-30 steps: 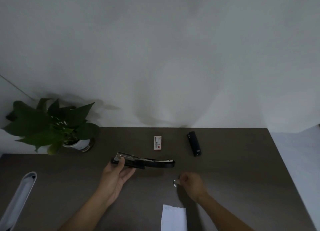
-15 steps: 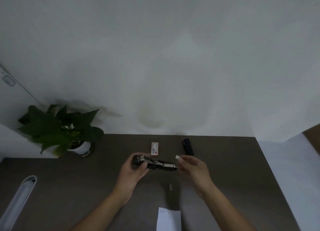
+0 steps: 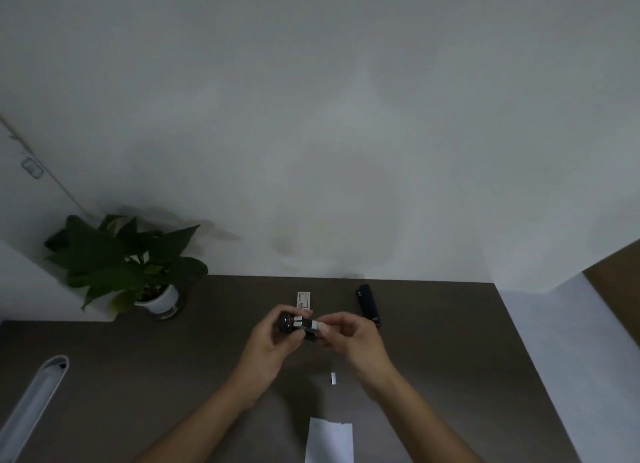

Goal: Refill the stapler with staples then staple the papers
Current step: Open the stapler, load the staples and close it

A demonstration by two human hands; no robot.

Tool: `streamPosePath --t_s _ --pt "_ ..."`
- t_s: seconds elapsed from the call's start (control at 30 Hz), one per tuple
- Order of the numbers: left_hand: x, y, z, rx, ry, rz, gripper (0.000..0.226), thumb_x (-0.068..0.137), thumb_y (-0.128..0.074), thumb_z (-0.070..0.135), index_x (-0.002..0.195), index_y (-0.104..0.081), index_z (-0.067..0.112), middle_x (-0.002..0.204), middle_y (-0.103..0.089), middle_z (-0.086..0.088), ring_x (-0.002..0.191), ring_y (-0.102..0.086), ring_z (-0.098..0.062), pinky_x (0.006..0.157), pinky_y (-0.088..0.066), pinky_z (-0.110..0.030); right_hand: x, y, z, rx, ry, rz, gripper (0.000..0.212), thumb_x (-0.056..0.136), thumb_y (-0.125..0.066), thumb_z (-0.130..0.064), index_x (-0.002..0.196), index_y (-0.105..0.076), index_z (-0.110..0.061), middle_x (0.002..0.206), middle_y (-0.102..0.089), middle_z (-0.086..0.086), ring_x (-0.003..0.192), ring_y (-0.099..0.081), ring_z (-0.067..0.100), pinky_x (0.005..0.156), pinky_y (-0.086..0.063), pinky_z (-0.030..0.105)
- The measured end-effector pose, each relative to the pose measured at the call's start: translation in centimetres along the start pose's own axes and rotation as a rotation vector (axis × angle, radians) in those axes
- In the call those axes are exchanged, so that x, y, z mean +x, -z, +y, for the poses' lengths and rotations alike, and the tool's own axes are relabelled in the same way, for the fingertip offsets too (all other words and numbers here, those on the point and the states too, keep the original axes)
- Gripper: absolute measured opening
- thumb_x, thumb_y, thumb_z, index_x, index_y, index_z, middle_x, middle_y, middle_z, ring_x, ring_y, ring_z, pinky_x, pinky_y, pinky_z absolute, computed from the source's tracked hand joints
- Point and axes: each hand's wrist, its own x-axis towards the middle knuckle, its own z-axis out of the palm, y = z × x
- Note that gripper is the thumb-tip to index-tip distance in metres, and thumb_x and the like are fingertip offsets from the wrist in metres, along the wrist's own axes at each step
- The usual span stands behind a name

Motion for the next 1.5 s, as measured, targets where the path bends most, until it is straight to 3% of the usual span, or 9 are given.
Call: streamPosePath --t_s 0.17,0.33,0.67,0.77,0.93,1.1,1.37,1.5 --pt "-0.3 -0.1 0.5 0.022 -0.01 -0.022 0.027 0.093 -0.066 -0.004 0.103 -0.069 0.021 0.12 -0.074 -0.008 0.117 -0.068 -0.031 0.104 -0.051 -0.057 -0.2 -0.1 -0.2 0.017 -0.005 0.016 0.012 0.091 -0.065 0.002 0.101 -0.072 0.004 0.079 -0.075 0.008 0.067 -0.068 0.013 0.066 -0.055 0.019" --pt "-0.6 -0.1 0.7 0.011 -0.015 -0.015 0.021 0.093 -0.067 -0.003 0.107 -0.067 0.014 0.12 -0.074 -0.008 0.117 -0.067 -0.033 0.104 -0.051 -0.058 -0.5 -0.1 -0.4 -0.017 0.026 0.012 0.013 0.09 -0.066 0.001 0.101 -0.075 0.001 0.086 -0.076 0.014 0.071 -0.069 0.015 0.068 -0.056 0.02" --pt "-0.9 -0.2 0.9 0.003 0.008 -0.017 0.019 0.094 -0.065 -0.002 0.109 -0.065 0.008 0.117 -0.073 -0.009 0.115 -0.068 -0.031 0.098 -0.056 -0.047 -0.8 -0.2 -0.6 -0.018 0.05 -0.006 0.013 0.089 -0.066 0.003 0.1 -0.074 0.003 0.086 -0.077 0.009 0.074 -0.072 0.012 0.069 -0.057 0.02" --pt "-0.9 -0.2 0.8 0.004 0.014 -0.019 0.018 0.094 -0.066 -0.001 0.109 -0.064 0.009 0.118 -0.073 -0.009 0.112 -0.068 -0.026 0.095 -0.057 -0.041 -0.9 -0.2 -0.6 -0.015 0.047 -0.004 0.014 0.089 -0.066 0.004 0.101 -0.073 0.006 0.087 -0.077 0.012 0.073 -0.072 0.013 0.07 -0.057 0.021" --pt "-0.9 -0.2 0.7 0.006 0.021 -0.025 0.018 0.094 -0.066 0.0 0.11 -0.063 0.008 0.122 -0.072 -0.009 0.115 -0.069 -0.026 0.097 -0.057 -0.044 -1.1 0.0 -0.7 -0.046 0.047 -0.01 0.014 0.089 -0.066 0.004 0.102 -0.073 0.007 0.088 -0.076 0.013 0.071 -0.071 0.011 0.068 -0.056 0.02" --pt "-1.0 -0.3 0.7 0.0 0.016 -0.032 0.018 0.094 -0.066 -0.001 0.11 -0.062 0.004 0.12 -0.073 -0.008 0.112 -0.069 -0.022 0.091 -0.059 -0.035 -1.2 0.0 -0.8 -0.053 0.043 0.001 0.014 0.089 -0.066 0.004 0.102 -0.073 0.005 0.09 -0.076 0.015 0.073 -0.071 0.012 0.068 -0.056 0.02" --pt "-1.0 -0.6 1.0 0.019 0.001 -0.039 0.018 0.093 -0.065 -0.005 0.111 -0.061 0.001 0.122 -0.073 -0.012 0.118 -0.067 -0.032 0.101 -0.054 -0.051 -1.3 0.0 -1.0 -0.118 0.03 0.02 0.013 0.089 -0.068 0.001 0.1 -0.075 0.003 0.093 -0.076 0.023 0.078 -0.07 0.023 0.071 -0.058 0.023" --pt "-1.0 -0.6 0.8 0.026 -0.014 -0.041 0.018 0.093 -0.065 -0.005 0.109 -0.063 0.004 0.12 -0.073 -0.011 0.118 -0.067 -0.031 0.102 -0.053 -0.052 -1.6 -0.4 -1.5 -0.338 0.106 0.062 0.012 0.088 -0.072 -0.009 0.096 -0.08 -0.013 0.084 -0.079 0.003 0.077 -0.073 0.009 0.069 -0.056 0.02"
